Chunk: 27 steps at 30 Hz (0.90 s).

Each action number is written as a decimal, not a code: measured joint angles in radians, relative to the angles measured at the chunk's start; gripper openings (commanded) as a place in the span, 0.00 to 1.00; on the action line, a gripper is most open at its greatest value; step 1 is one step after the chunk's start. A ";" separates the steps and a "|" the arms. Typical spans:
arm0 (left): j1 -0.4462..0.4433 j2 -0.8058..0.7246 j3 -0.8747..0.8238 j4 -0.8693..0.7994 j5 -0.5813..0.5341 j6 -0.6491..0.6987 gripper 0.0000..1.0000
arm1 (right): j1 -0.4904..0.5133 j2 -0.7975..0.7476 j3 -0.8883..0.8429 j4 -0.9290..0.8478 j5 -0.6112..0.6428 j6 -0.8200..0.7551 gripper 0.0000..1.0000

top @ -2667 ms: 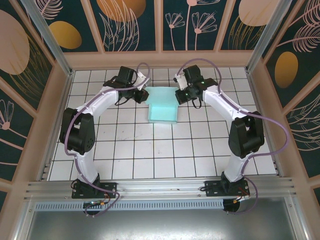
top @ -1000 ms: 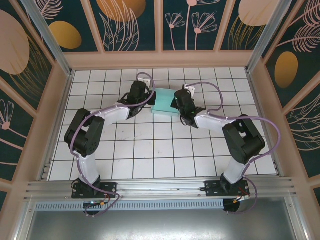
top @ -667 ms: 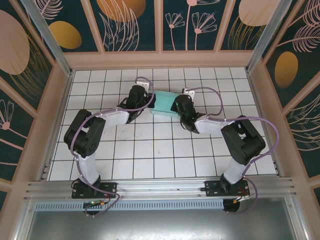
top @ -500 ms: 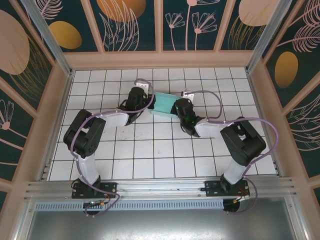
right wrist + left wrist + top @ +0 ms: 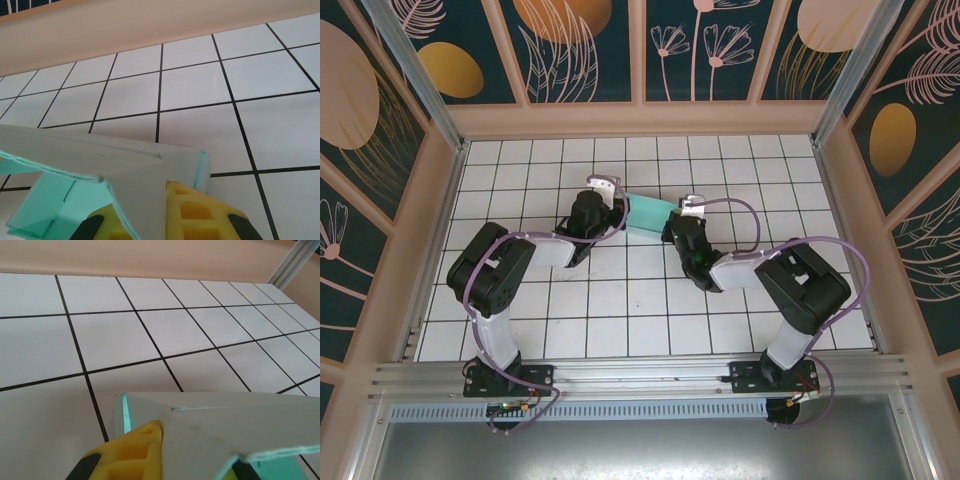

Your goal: Fold the paper box

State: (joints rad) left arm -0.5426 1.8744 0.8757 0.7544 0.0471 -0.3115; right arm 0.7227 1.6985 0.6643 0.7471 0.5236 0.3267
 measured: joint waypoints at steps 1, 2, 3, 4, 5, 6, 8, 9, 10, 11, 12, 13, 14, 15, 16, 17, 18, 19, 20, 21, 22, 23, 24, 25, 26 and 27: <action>0.000 0.000 -0.006 0.008 0.000 0.006 0.00 | 0.002 0.004 -0.003 0.011 0.004 -0.004 0.00; 0.000 0.000 -0.011 0.017 0.001 0.013 0.00 | 0.003 0.006 -0.009 0.022 0.007 -0.008 0.00; 0.000 0.000 -0.018 0.029 0.003 0.019 0.00 | 0.005 0.009 -0.015 0.034 0.010 -0.008 0.00; 0.000 0.000 -0.025 0.041 0.004 0.024 0.00 | 0.007 0.011 -0.021 0.045 0.011 -0.010 0.00; 0.000 0.000 -0.034 0.058 0.004 0.032 0.00 | 0.009 0.015 -0.026 0.060 0.012 -0.012 0.00; 0.000 0.000 -0.041 0.068 0.005 0.039 0.00 | 0.011 0.018 -0.032 0.075 0.015 -0.015 0.00; 0.000 0.000 -0.056 0.092 0.006 0.049 0.00 | 0.017 0.021 -0.041 0.093 0.021 -0.021 0.00; 0.000 0.002 -0.064 0.109 0.007 0.053 0.00 | 0.019 0.022 -0.043 0.099 0.024 -0.027 0.00; 0.000 0.005 -0.069 0.121 0.007 0.055 0.00 | 0.022 0.022 -0.045 0.103 0.026 -0.032 0.00; 0.000 0.010 -0.072 0.134 0.007 0.057 0.00 | 0.024 0.022 -0.045 0.105 0.029 -0.034 0.01; 0.000 0.016 -0.074 0.146 0.007 0.061 0.00 | 0.024 0.022 -0.045 0.106 0.031 -0.035 0.03; 0.000 0.021 -0.076 0.158 0.007 0.062 0.00 | 0.024 0.022 -0.045 0.106 0.033 -0.038 0.03; 0.000 0.028 -0.079 0.171 0.007 0.065 0.00 | 0.024 0.022 -0.045 0.106 0.033 -0.041 0.04; 0.000 0.033 -0.081 0.182 0.007 0.068 0.00 | 0.025 0.022 -0.045 0.106 0.033 -0.043 0.05; 0.000 0.038 -0.082 0.191 0.006 0.072 0.00 | 0.025 0.022 -0.045 0.106 0.033 -0.046 0.07; 0.000 0.041 -0.083 0.199 0.006 0.072 0.00 | 0.025 0.022 -0.045 0.106 0.033 -0.053 0.09; 0.000 0.043 -0.084 0.206 0.003 0.074 0.00 | 0.025 0.022 -0.045 0.106 0.033 -0.058 0.11; 0.000 0.046 -0.084 0.211 0.002 0.075 0.00 | 0.025 0.022 -0.045 0.106 0.032 -0.060 0.12; 0.000 0.048 -0.085 0.215 -0.001 0.076 0.00 | 0.025 0.022 -0.045 0.106 0.029 -0.060 0.14; 0.000 0.051 -0.085 0.220 -0.003 0.076 0.00 | 0.026 0.022 -0.045 0.106 0.025 -0.061 0.16; 0.000 0.053 -0.085 0.223 -0.004 0.076 0.00 | 0.026 0.022 -0.045 0.106 0.022 -0.063 0.18; 0.000 0.054 -0.085 0.227 -0.004 0.076 0.00 | 0.026 0.022 -0.045 0.106 0.018 -0.065 0.21; 0.000 0.055 -0.085 0.231 -0.004 0.076 0.00 | 0.027 0.022 -0.045 0.106 0.015 -0.067 0.23; 0.000 0.055 -0.085 0.232 -0.004 0.076 0.00 | 0.027 0.021 -0.045 0.106 0.010 -0.070 0.25; 0.000 0.055 -0.085 0.233 -0.004 0.076 0.00 | 0.029 0.021 -0.045 0.106 0.006 -0.075 0.27; 0.000 0.055 -0.085 0.234 -0.005 0.076 0.00 | 0.030 0.019 -0.045 0.106 0.002 -0.081 0.30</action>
State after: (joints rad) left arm -0.5426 1.9293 0.7906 0.9882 0.0425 -0.2359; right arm 0.7525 1.7176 0.6197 0.8532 0.5259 0.2459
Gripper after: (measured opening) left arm 0.043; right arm 0.262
